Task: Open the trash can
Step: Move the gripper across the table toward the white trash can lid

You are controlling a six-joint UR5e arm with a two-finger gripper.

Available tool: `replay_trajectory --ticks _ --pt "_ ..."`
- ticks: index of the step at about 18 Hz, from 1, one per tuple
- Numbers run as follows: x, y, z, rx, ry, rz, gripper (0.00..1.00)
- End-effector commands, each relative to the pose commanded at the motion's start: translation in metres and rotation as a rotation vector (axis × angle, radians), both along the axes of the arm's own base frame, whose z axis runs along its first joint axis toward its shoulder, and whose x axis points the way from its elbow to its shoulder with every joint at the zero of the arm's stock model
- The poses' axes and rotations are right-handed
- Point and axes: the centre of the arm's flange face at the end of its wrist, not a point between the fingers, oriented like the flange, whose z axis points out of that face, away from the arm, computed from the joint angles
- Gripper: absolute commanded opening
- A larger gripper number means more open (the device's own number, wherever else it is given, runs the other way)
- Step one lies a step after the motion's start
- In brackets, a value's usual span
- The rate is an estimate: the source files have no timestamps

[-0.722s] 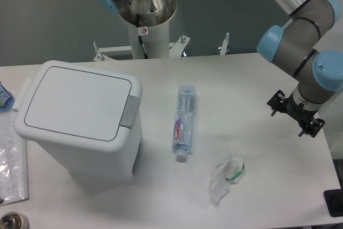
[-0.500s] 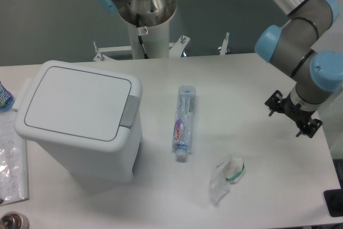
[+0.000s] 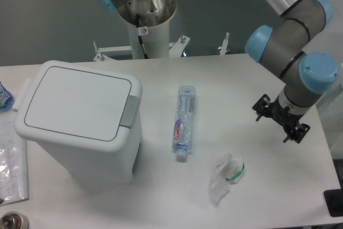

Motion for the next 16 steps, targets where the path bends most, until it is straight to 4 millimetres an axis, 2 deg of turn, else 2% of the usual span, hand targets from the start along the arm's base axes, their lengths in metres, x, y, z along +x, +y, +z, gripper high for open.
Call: replay_trajectory --ticks 3,5,12,15,16 --pt "0.015 0.016 0.006 0.006 -0.021 0.018 1.0" --pt "0.027 0.027 0.026 0.037 -0.018 0.06 1.0" --pt "0.051 0.034 0.082 0.189 -0.049 0.154 1.0" --pt "0.062 0.039 0.115 0.273 -0.069 0.237 1.0" --pt "0.071 0.047 0.127 0.302 -0.075 0.246 1.0"
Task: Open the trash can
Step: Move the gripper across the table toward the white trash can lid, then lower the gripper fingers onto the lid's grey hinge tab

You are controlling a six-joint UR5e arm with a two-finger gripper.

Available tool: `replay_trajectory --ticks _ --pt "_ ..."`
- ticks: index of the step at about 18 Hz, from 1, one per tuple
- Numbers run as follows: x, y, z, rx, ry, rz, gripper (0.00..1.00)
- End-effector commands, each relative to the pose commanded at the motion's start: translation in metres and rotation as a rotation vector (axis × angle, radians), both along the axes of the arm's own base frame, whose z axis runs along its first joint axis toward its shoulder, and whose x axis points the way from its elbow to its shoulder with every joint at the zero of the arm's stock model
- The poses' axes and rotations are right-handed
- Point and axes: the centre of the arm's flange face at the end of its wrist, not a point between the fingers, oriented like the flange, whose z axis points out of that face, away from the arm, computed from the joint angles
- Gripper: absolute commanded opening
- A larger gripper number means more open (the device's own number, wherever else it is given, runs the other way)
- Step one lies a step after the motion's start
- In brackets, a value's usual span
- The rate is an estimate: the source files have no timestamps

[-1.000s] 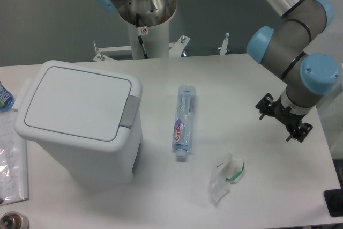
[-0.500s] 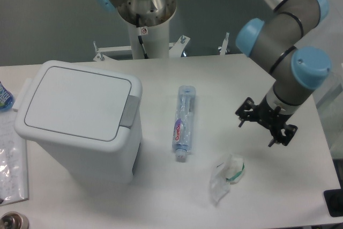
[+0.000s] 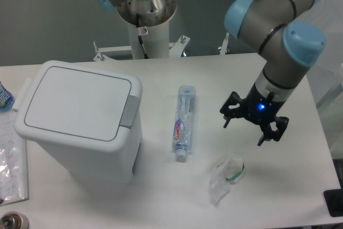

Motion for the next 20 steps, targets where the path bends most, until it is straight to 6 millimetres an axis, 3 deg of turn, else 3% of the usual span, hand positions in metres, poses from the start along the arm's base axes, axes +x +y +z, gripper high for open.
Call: replay_trajectory --ticks 5,9,12,20 --pt "0.048 0.035 0.048 0.099 -0.023 -0.002 1.0" --pt "0.087 0.045 0.079 0.158 -0.041 -0.01 1.0" --pt "0.108 0.049 0.073 0.147 -0.063 -0.022 1.0" --pt "0.129 0.058 0.051 0.109 -0.12 -0.009 1.0"
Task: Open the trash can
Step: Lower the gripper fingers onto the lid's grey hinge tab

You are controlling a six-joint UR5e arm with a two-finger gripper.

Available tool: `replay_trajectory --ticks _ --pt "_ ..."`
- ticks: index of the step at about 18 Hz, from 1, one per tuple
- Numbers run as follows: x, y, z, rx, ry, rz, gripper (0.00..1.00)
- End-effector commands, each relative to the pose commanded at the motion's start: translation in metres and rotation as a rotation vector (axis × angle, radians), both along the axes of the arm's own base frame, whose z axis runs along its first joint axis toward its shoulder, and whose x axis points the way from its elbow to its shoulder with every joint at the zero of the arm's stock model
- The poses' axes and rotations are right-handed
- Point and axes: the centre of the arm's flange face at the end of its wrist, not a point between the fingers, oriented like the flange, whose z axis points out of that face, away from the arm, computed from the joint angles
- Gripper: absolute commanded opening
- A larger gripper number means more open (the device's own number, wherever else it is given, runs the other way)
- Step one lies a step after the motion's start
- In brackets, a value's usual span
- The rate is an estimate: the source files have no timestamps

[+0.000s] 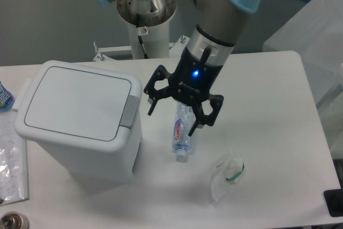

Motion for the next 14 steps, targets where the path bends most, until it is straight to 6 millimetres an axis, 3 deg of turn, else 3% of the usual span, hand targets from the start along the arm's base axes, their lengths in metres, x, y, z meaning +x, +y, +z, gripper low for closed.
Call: replay_trajectory --ticks 4,14 --pt "0.015 0.006 -0.006 -0.01 -0.009 -0.021 1.0" --pt "0.013 0.008 -0.016 -0.021 -0.021 -0.021 1.0"
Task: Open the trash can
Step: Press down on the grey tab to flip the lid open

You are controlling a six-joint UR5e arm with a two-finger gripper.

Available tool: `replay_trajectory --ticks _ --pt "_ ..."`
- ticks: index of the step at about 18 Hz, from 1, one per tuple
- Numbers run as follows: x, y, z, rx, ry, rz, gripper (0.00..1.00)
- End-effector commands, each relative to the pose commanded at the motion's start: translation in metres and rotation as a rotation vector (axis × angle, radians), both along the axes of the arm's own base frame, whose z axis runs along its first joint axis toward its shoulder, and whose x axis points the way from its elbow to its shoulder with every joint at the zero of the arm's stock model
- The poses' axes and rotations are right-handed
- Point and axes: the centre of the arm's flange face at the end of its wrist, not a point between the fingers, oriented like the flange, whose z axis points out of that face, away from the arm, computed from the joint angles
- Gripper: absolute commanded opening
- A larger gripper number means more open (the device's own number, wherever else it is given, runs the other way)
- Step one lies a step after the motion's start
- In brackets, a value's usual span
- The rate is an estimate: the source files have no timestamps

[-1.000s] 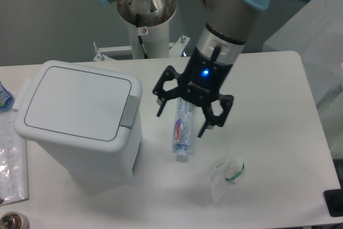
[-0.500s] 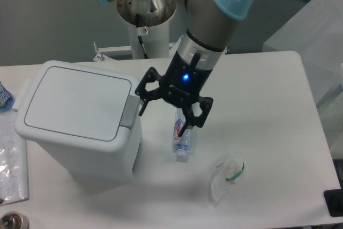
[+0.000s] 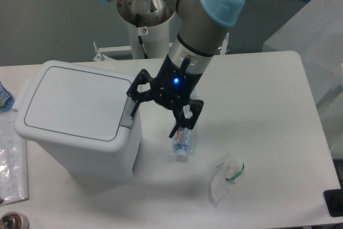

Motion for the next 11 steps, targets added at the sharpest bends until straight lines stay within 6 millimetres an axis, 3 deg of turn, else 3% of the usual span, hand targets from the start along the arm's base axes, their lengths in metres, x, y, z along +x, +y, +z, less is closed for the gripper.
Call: replay_trajectory --ticks 6,11 --pt "0.001 0.004 -0.004 0.0 0.0 -0.006 1.0" --pt "-0.009 0.005 0.013 0.028 0.04 -0.01 1.0"
